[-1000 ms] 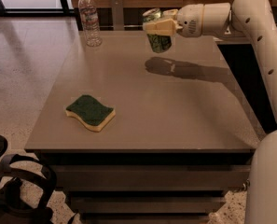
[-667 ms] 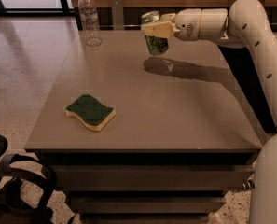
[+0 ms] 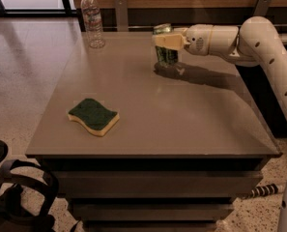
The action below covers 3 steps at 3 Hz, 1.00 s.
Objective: Place green can upright
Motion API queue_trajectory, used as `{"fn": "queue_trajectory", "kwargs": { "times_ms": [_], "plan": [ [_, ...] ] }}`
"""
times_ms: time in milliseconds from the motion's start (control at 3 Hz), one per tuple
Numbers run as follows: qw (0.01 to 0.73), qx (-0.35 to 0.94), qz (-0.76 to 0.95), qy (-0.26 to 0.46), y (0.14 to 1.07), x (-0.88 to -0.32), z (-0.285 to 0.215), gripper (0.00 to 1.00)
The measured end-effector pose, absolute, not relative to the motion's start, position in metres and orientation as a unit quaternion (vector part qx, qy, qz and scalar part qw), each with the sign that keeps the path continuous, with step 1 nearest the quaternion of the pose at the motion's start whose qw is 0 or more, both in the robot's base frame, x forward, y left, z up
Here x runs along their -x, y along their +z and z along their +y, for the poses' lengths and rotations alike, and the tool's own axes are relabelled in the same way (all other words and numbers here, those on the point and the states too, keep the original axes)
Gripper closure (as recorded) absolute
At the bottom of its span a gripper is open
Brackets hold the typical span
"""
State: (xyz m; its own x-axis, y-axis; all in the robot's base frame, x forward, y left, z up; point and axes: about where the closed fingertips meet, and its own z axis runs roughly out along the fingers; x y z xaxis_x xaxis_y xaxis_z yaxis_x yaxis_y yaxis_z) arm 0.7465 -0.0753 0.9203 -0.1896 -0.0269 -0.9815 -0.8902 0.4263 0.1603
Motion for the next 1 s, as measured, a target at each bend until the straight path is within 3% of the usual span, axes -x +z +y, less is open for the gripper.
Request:
{"fn": "queue_trajectory", "kwargs": {
  "times_ms": [1000],
  "plan": [
    [0.56,0.35,0.645,0.384,0.924,-0.754,-0.061,1.0]
  ]
}}
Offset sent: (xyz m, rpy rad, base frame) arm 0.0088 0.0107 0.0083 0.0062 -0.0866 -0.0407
